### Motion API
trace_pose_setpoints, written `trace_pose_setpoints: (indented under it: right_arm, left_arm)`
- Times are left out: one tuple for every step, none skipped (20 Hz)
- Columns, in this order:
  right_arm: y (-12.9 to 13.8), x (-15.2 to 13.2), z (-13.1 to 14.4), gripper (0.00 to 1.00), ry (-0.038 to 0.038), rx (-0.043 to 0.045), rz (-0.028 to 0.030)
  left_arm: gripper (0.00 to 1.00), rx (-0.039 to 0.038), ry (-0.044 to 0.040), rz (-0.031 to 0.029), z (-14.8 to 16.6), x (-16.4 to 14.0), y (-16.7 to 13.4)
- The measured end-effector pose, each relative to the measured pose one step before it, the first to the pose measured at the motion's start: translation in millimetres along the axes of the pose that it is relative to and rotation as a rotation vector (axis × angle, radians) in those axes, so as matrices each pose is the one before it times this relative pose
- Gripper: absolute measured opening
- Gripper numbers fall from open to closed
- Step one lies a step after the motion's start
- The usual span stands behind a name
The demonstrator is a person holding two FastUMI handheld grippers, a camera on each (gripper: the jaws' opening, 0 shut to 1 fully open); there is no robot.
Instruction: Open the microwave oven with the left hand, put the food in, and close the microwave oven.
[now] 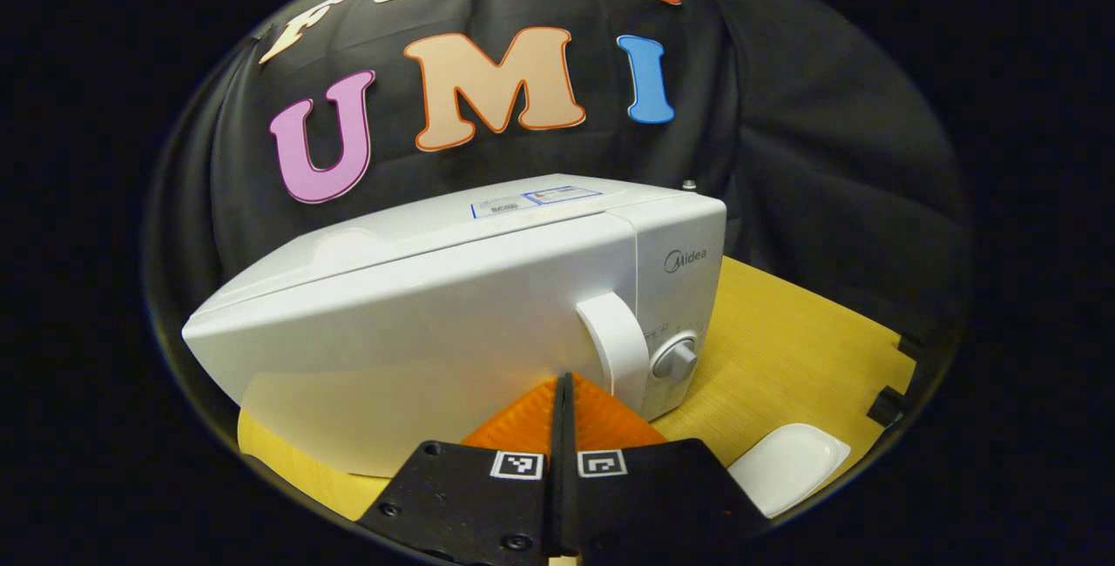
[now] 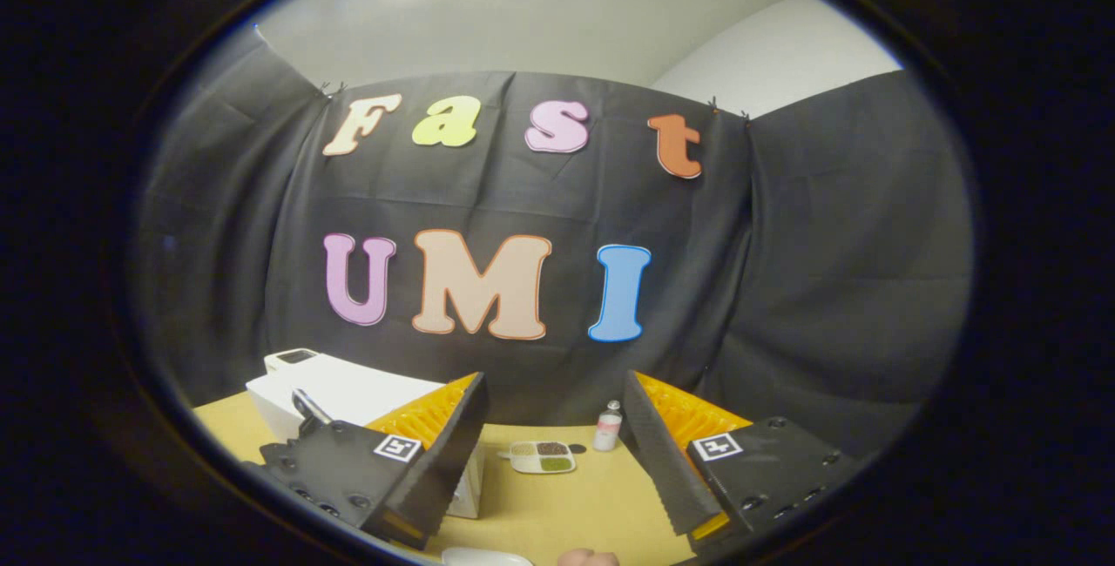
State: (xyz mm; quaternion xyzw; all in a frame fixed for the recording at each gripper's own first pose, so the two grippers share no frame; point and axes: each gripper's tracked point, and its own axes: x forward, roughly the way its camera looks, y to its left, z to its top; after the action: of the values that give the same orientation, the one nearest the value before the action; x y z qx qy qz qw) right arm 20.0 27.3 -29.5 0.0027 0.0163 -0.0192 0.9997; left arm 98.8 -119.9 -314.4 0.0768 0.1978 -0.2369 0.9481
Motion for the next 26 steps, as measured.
trace_pose_setpoints:
  right_arm:
    - [-1.74,-0.01,-0.86,0.96,-0.00058,-0.00444,-0.00269]
    - [-0.87,-1.92,-0.94,0.96,0.00079,0.00054,-0.00152]
    - [-0.36,-0.63,-1.30,0.96,0.00130,0.00272,-0.00163]
    - [-1.27,-0.98,-0.82,0.96,0.00181,0.00347,-0.00237]
    - [-1.97,0.34,-0.71,0.96,0.00172,0.00585,-0.00296]
    - [-1.46,0.21,-1.64,0.96,0.00110,0.00869,-0.00281]
    - [-2.28,-0.80,-2.32,0.96,0.00254,0.00959,-0.00425]
    - [-1.94,-1.35,-0.70,0.96,0.00258,0.00943,-0.00479]
    - [-0.13,2.38,-2.48,0.96,0.00324,0.00895,-0.00180]
    - [0.66,-1.27,-0.68,0.96,0.00011,0.00533,0.00021]
    - [-0.95,0.99,-1.82,0.96,0.00135,-0.00144,-0.00044]
    - [-1.09,-0.38,-3.14,0.96,0.00268,-0.00638,0.00138]
    - [-1.94,-0.55,-3.36,0.96,0.00125,-0.00615,-0.00063]
    - [-0.38,-0.84,-0.01,0.96,-0.00077,-0.00211,-0.00055]
    - [-0.38,0.34,-0.18,0.97,-0.00107,0.00290,-0.00031]
    - [0.11,-1.59,-0.37,0.97,-0.00013,0.00486,0.00028]
    - [-0.04,-0.42,-1.53,0.97,0.00010,0.00370,0.00015]
    - [-0.60,-1.07,-1.43,0.97,-0.00005,0.00024,-0.00042]
    - [-0.67,-0.04,-0.98,0.97,0.00099,-0.00162,-0.00153]
    - [0.34,-0.89,-0.10,0.97,0.00066,-0.00050,-0.00018]
    - [-0.74,-0.07,-0.90,0.97,0.00279,0.00025,-0.00005]
    - [0.88,-0.65,-0.90,0.97,0.00336,0.00080,0.00181]
    - [1.31,0.35,-0.58,0.97,0.00276,0.00061,0.00254]
    - [0.79,-0.80,1.25,0.97,-0.00065,0.00182,0.00204]
    - [1.19,1.05,0.48,0.97,-0.00180,0.00221,0.00114]
    - [0.49,-0.41,1.17,0.97,-0.00065,0.00189,0.00142]
  left_arm:
    - [0.00,0.00979,0.00553,0.00036,-0.41,0.23,-0.65]
    - [0.00,0.01068,0.00771,0.00532,-0.18,0.33,0.77]
    - [0.00,0.00612,-0.00126,0.00829,-0.06,-0.06,1.14]
    - [0.00,0.00581,-0.00297,0.00877,1.60,-1.55,1.10]
    - [0.00,0.01087,-0.00662,0.01425,4.10,-3.70,1.31]
    - [0.00,0.00050,-0.00455,0.01382,5.78,-5.84,2.17]
    - [0.00,-0.01251,-0.01667,-0.00088,7.19,-6.08,0.42]
    - [0.00,-0.01553,-0.02114,0.00065,11.00,-7.63,0.27]
    - [0.00,-0.01460,-0.02705,0.00360,13.90,-8.95,0.58]
    - [0.00,-0.01229,-0.02154,0.00707,16.28,-9.20,2.55]
    - [0.00,-0.01526,-0.02901,0.00457,15.99,-9.35,2.73]
    - [0.00,-0.01392,-0.02850,0.00824,20.53,-8.44,3.39]
    - [0.00,-0.00718,-0.02519,0.01360,19.71,-7.59,5.17]
    - [0.00,-0.00886,-0.02154,0.02425,20.50,-8.79,8.42]
    - [0.00,-0.01654,-0.01576,0.01705,17.12,-7.28,8.25]
    - [0.00,-0.02444,-0.01752,0.01223,17.68,-6.98,6.28]
    - [0.00,-0.02198,-0.02301,0.00275,14.99,-7.68,2.13]
    - [0.00,-0.00510,-0.02567,-0.00277,16.38,-6.47,2.06]
    - [0.00,0.01619,-0.02113,0.00226,14.33,-5.27,3.30]
    - [0.00,0.02747,-0.01616,0.00985,11.51,-5.40,5.43]
    - [0.00,0.01635,-0.01688,0.00791,9.44,-6.82,5.26]
    - [0.00,-0.00046,-0.01524,0.00134,9.52,-5.10,1.72]
    - [0.00,-0.01009,-0.01051,0.00065,7.65,-4.04,-0.14]
    - [0.00,-0.01467,-0.00838,0.00292,7.32,-3.52,1.15]
    - [0.00,-0.00893,-0.00997,0.00495,6.65,-6.97,1.04]
    - [0.00,-0.00010,-0.01172,0.00529,8.38,-5.35,1.58]
